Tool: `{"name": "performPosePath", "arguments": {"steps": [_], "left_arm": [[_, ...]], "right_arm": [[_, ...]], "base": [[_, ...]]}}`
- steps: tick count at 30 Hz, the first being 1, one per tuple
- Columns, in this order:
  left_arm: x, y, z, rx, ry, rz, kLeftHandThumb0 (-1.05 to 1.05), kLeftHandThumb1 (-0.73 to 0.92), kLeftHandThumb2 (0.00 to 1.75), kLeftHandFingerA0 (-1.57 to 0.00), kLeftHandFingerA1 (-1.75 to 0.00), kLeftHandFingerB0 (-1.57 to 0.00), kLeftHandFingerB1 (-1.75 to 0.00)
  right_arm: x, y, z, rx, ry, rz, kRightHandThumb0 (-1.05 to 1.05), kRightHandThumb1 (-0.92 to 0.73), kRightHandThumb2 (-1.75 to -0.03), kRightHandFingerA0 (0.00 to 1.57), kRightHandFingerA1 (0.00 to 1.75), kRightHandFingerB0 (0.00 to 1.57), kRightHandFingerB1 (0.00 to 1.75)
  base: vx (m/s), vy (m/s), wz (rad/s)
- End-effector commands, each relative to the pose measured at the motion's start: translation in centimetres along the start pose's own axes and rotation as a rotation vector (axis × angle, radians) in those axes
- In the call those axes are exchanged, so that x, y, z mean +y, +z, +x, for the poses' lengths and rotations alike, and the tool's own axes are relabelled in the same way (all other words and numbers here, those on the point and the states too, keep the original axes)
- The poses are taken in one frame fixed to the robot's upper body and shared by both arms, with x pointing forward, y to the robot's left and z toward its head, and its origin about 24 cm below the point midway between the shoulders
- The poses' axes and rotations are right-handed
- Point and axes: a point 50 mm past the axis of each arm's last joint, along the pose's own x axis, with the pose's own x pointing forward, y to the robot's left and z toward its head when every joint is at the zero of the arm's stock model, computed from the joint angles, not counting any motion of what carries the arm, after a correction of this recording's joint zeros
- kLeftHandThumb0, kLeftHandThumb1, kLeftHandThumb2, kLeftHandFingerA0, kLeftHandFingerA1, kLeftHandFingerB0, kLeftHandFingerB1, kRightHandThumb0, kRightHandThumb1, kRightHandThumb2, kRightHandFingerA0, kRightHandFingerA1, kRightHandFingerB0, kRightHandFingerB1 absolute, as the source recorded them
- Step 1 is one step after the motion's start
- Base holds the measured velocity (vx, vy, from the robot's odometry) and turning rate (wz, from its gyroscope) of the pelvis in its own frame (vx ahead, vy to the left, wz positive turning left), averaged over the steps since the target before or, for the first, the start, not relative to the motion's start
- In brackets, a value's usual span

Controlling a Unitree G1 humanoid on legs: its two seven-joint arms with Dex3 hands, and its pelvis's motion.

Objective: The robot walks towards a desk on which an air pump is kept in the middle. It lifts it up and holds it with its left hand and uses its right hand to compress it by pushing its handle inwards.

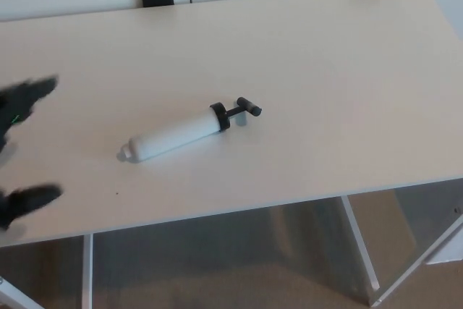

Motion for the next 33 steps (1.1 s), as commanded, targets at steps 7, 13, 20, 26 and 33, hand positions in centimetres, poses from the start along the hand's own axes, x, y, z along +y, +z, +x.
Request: {"name": "performPosePath", "arguments": {"steps": [7, 13, 20, 26, 33], "left_arm": [[5.5, 0.0, -27.1, -0.032, -0.586, -0.648, -0.76, 0.92, 0.69, -0.08, -0.67, -0.19, -0.52], [4.8, 1.0, -29.5, 0.023, -0.498, -0.502, -0.7, 0.69, 1.1, -0.42, -0.65, -0.44, -0.59], [5.1, 1.1, -30.8, -0.015, -0.402, -0.501, -0.71, 0.79, 0.63, -0.43, -0.58, -0.48, -0.49], [5.5, 0.9, -31.4, 0.003, -0.389, -0.52, -0.71, 0.79, 0.63, -0.43, -0.58, -0.48, -0.49], [7.1, 0.0, -32.4, 0.043, -0.345, -0.523, -0.71, 0.79, 0.63, -0.43, -0.58, -0.48, -0.49]], "right_arm": [[-2.9, 2.0, -9.7, -0.069, 0.013, -0.291, -0.86, -0.73, -1.15, 0.03, 0.43, 0.03, 0.33], [-3.4, -0.1, -11.2, 0.026, -0.018, -0.278, -0.85, -0.72, -1.15, 0.03, 0.42, 0.04, 0.34], [-3.5, -1.0, -11.9, 0.067, -0.028, -0.279, -0.86, -0.74, -1.15, 0.0, 0.42, 0.04, 0.34], [-2.9, -1.1, -11.7, 0.069, -0.005, -0.275, -0.86, -0.74, -1.15, 0.0, 0.42, 0.04, 0.34], [-0.7, -1.2, -11.7, 0.058, 0.031, -0.256, -0.86, -0.74, -1.15, 0.0, 0.42, 0.04, 0.34]], "base": [[0.0, 0.0, 0.0], [0.0, 0.0, 0.0], [0.0, 0.0, 0.0], [0.0, 0.0, 0.0], [0.0, 0.0, 0.0]]}}
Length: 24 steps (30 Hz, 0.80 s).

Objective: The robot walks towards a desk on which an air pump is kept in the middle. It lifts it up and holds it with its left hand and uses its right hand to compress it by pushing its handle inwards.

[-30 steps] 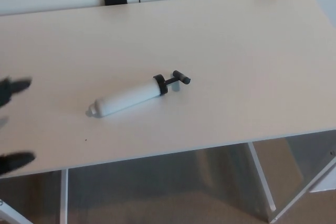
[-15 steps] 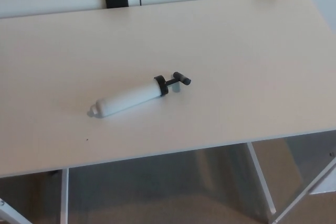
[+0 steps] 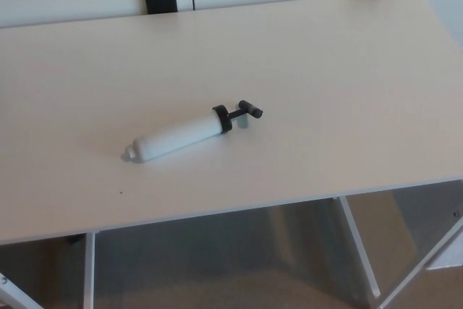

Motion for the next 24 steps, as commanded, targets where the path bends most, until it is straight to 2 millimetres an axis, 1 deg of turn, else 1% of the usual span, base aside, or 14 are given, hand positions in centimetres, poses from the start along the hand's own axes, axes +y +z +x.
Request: {"name": "performPosePath", "arguments": {"steps": [1, 4, 6, 8, 9, 11, 13, 17, 21, 24], "left_arm": [[3.5, 5.3, -15.7, -0.529, -0.241, 0.187, -0.71, 0.79, 0.63, -0.43, -0.58, -0.48, -0.49], [4.6, 4.8, -16.4, -0.518, -0.2, 0.165, -0.71, 0.79, 0.63, -0.43, -0.58, -0.48, -0.49], [5.0, 4.6, -16.6, -0.517, -0.183, 0.155, -0.71, 0.79, 0.63, -0.43, -0.58, -0.48, -0.49], [5.9, 3.9, -17.6, -0.516, -0.12, 0.128, -0.71, 0.79, 0.63, -0.43, -0.58, -0.48, -0.49], [5.9, 3.9, -17.6, -0.516, -0.12, 0.128, -0.71, 0.79, 0.63, -0.43, -0.58, -0.48, -0.49], [6.2, 3.6, -18.2, -0.517, -0.083, 0.113, -0.71, 0.79, 0.63, -0.43, -0.58, -0.48, -0.49], [6.4, 3.4, -18.5, -0.519, -0.066, 0.106, -0.71, 0.79, 0.63, -0.43, -0.58, -0.48, -0.49], [7.1, 2.4, -19.6, -0.533, 0.016, 0.064, -0.71, 0.79, 0.63, -0.43, -0.58, -0.48, -0.49], [7.8, 1.4, -20.8, -0.541, 0.102, 0.016, -0.71, 0.79, 0.63, -0.43, -0.58, -0.48, -0.49], [8.1, 0.9, -21.4, -0.547, 0.147, -0.007, -0.71, 0.79, 0.63, -0.43, -0.58, -0.48, -0.49]], "right_arm": [[1.5, 0.7, -5.3, -0.197, 0.118, -0.241, -0.86, -0.74, -1.15, 0.0, 0.42, 0.04, 0.34], [2.8, 1.0, -5.8, -0.21, 0.137, -0.236, -0.86, -0.74, -1.15, 0.0, 0.42, 0.04, 0.34], [3.2, 1.2, -6.0, -0.218, 0.143, -0.236, -0.86, -0.74, -1.15, 0.0, 0.42, 0.04, 0.34], [4.6, 1.9, -5.7, -0.255, 0.174, -0.229, -0.86, -0.74, -1.15, 0.0, 0.42, 0.04, 0.34], [4.6, 1.9, -5.7, -0.255, 0.174, -0.229, -0.86, -0.74, -1.15, 0.0, 0.42, 0.04, 0.34], [5.4, 2.3, -5.5, -0.276, 0.19, -0.224, -0.86, -0.74, -1.15, 0.0, 0.42, 0.04, 0.34], [5.7, 2.5, -5.5, -0.286, 0.197, -0.222, -0.86, -0.74, -1.15, 0.0, 0.42, 0.04, 0.34], [7.2, 3.7, -5.5, -0.343, 0.224, -0.219, -0.86, -0.74, -1.15, 0.0, 0.42, 0.04, 0.34], [8.5, 4.8, -6.2, -0.389, 0.245, -0.215, -0.86, -0.74, -1.15, 0.0, 0.42, 0.04, 0.34], [9.2, 5.4, -6.7, -0.411, 0.254, -0.21, -0.86, -0.74, -1.15, 0.0, 0.42, 0.04, 0.34]], "base": [[0.0, 0.0, 0.0], [0.0, 0.0, 0.0], [0.0, 0.0, 0.0], [0.0, 0.0, 0.0], [0.0, 0.0, 0.0], [0.0, 0.0, 0.0], [0.0, 0.0, 0.0], [0.0, 0.0, 0.0], [0.0, 0.0, 0.0], [0.0, 0.0, 0.0]]}}
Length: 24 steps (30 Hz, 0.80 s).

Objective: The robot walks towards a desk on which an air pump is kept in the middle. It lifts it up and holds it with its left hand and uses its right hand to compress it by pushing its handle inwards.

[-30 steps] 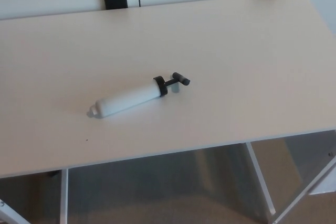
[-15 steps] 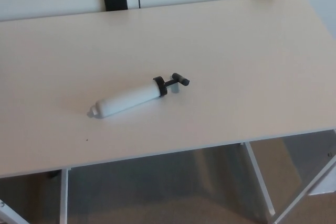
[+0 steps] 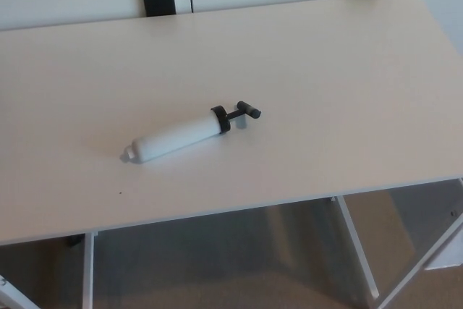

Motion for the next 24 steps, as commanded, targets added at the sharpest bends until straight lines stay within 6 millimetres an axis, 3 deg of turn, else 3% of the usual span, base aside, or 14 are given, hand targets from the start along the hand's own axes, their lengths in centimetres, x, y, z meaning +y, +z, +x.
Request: {"name": "performPosePath", "arguments": {"steps": [1, 11, 24], "left_arm": [[4.8, 5.4, -10.7, -0.606, -0.003, 0.202, -0.71, 0.79, 0.63, -0.43, -0.58, -0.48, -0.49], [6.3, 3.1, -12.8, -0.624, 0.17, 0.08, -0.71, 0.79, 0.63, -0.43, -0.58, -0.48, -0.49], [6.4, 1.6, -14.6, -0.624, 0.278, 0.004, -0.71, 0.79, 0.63, -0.43, -0.58, -0.48, -0.49]], "right_arm": [[6.6, 6.3, -3.4, -0.394, 0.246, -0.287, -0.86, -0.74, -1.15, 0.0, 0.42, 0.04, 0.34], [9.0, 7.9, -6.7, -0.45, 0.272, -0.276, -0.86, -0.74, -1.15, 0.0, 0.42, 0.04, 0.34], [10.0, 8.8, -8.7, -0.473, 0.299, -0.267, -0.86, -0.74, -1.15, 0.0, 0.42, 0.04, 0.34]], "base": [[0.0, 0.0, 0.0], [0.0, 0.0, 0.0], [0.0, 0.0, 0.0]]}}
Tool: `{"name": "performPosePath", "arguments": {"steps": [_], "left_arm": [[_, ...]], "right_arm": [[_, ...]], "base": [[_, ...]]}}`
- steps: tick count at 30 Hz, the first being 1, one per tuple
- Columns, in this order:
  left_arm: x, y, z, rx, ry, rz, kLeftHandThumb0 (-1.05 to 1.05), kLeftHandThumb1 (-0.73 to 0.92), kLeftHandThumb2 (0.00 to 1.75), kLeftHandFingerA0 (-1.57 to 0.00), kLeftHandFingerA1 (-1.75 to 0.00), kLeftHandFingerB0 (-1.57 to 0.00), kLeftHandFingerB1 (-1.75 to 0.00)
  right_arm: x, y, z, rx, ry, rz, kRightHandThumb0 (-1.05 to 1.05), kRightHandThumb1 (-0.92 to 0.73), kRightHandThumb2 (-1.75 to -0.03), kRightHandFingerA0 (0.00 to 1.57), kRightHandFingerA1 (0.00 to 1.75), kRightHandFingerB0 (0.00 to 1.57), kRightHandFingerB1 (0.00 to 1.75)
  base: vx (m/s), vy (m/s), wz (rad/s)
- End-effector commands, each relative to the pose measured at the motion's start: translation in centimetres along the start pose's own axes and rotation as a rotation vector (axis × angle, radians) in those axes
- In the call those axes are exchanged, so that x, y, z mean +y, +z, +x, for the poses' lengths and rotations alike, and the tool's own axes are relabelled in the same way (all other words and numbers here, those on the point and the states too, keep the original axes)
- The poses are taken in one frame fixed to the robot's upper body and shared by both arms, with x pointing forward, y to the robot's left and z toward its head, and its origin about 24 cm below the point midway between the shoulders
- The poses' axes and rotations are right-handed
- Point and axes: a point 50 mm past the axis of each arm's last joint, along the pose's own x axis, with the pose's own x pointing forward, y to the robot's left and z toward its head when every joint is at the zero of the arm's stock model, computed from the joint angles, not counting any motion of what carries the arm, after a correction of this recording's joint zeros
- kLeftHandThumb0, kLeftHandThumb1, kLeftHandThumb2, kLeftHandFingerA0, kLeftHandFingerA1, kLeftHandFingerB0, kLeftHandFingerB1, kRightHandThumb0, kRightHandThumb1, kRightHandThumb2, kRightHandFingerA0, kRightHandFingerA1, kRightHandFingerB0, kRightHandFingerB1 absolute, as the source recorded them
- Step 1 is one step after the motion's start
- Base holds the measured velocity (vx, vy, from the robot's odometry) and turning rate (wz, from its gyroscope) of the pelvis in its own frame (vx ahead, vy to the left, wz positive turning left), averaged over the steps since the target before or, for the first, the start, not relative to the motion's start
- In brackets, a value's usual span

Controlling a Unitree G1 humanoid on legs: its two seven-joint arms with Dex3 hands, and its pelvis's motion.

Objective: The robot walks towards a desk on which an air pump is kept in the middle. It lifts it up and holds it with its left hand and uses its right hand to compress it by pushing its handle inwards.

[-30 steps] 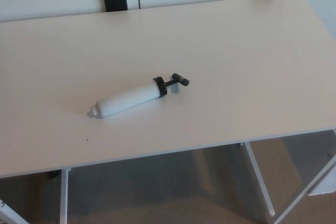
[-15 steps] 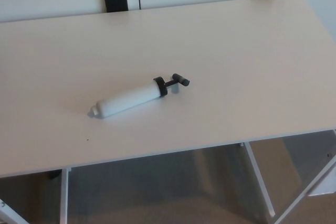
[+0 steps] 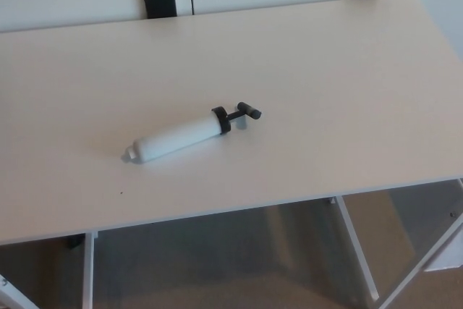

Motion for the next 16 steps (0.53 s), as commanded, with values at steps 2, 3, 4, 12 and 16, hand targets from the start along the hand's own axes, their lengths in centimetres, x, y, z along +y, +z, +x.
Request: {"name": "performPosePath", "arguments": {"steps": [2, 3, 4, 12, 16], "left_arm": [[2.7, 5.2, -6.5, -0.51, 0.037, 0.173, -0.71, 0.79, 0.63, -0.43, -0.58, -0.48, -0.49], [2.7, 5.2, -6.7, -0.511, 0.045, 0.17, -0.71, 0.79, 0.63, -0.43, -0.58, -0.48, -0.49], [2.8, 5.2, -6.9, -0.513, 0.054, 0.168, -0.71, 0.79, 0.63, -0.43, -0.58, -0.48, -0.49], [2.8, 4.8, -7.8, -0.511, 0.093, 0.146, -0.71, 0.79, 0.63, -0.43, -0.58, -0.48, -0.49], [2.8, 4.7, -7.9, -0.513, 0.099, 0.141, -0.71, 0.79, 0.63, -0.43, -0.58, -0.48, -0.49]], "right_arm": [[5.4, 7.3, -4.0, -0.387, 0.216, -0.357, -0.86, -0.74, -1.15, 0.0, 0.42, 0.04, 0.34], [5.5, 7.4, -4.1, -0.389, 0.219, -0.355, -0.86, -0.74, -1.15, 0.0, 0.42, 0.04, 0.34], [5.6, 7.4, -4.1, -0.392, 0.223, -0.352, -0.86, -0.74, -1.15, 0.0, 0.42, 0.04, 0.34], [5.8, 7.8, -4.8, -0.397, 0.236, -0.351, -0.86, -0.74, -1.15, 0.0, 0.42, 0.04, 0.34], [5.8, 7.9, -5.1, -0.397, 0.234, -0.352, -0.86, -0.74, -1.15, 0.0, 0.42, 0.04, 0.34]], "base": [[0.0, 0.0, 0.0], [0.0, 0.0, 0.0], [0.0, 0.0, 0.0], [0.0, 0.0, 0.0], [0.0, 0.0, 0.0]]}}
